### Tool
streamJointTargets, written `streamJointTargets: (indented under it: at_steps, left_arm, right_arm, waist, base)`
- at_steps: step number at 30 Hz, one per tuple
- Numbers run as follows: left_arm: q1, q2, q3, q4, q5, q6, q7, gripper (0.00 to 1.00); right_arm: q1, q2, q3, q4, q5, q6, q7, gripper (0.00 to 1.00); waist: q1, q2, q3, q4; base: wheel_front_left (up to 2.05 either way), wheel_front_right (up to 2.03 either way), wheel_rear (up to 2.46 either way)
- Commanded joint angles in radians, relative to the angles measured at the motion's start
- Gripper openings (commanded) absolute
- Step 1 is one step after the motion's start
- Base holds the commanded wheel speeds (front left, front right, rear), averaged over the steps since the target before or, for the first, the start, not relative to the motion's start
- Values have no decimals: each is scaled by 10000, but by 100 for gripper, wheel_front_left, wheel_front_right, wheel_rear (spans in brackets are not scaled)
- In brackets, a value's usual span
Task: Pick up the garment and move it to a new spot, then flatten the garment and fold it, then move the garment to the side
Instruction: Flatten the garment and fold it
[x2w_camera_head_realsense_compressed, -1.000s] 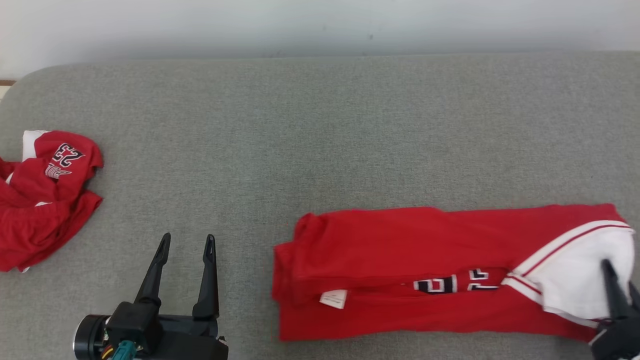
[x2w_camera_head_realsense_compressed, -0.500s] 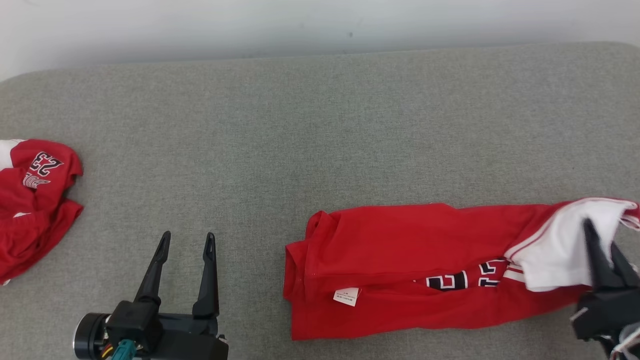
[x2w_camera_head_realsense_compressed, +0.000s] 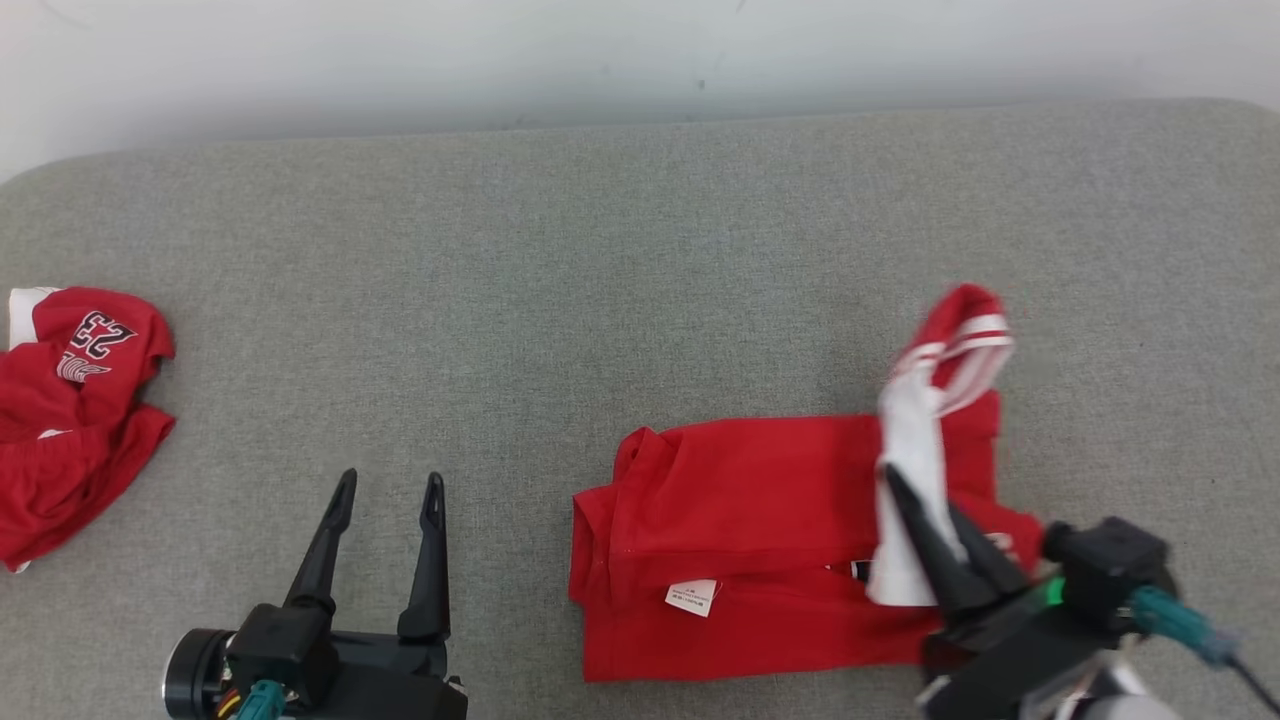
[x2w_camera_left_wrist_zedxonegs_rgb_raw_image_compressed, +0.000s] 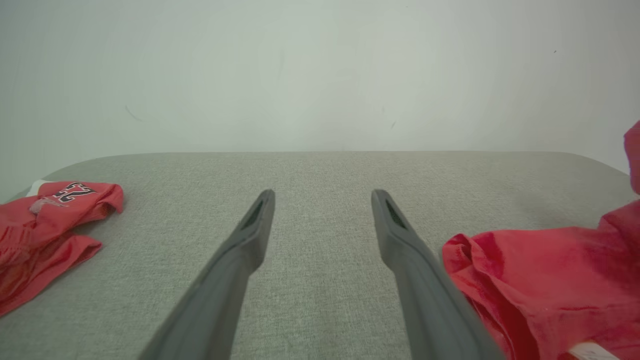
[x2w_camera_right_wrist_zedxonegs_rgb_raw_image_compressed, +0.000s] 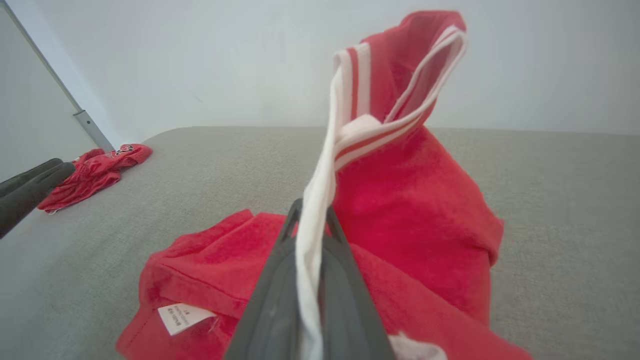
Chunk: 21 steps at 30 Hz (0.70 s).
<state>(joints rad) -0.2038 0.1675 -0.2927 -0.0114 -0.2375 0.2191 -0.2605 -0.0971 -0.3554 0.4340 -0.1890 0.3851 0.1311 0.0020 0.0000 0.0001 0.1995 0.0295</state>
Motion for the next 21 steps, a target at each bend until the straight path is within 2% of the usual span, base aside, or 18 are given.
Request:
streamJointTargets:
  at_steps: [1, 8, 21]
  left_arm:
    - [48, -20, 10, 57, 101, -44, -38, 100]
    - [52, -92, -18, 171, 157, -168, -38, 100]
    - [31, -185, -44, 248, 190, -291, -39, 100]
  right_arm:
    - [-158, 175, 252, 83, 96, -7, 29, 0]
    - [-691, 785, 1519, 1035, 555, -7, -141, 0]
    - [-1472, 1414, 2776, 2466, 1248, -5, -759, 0]
  waist:
    - [0, -1, -6, 21]
    - [0, -1, -57, 201]
    - [0, -1, 88, 356]
  base:
    - [0, 0, 0]
    - [0, 0, 0]
    - [0, 0, 0]
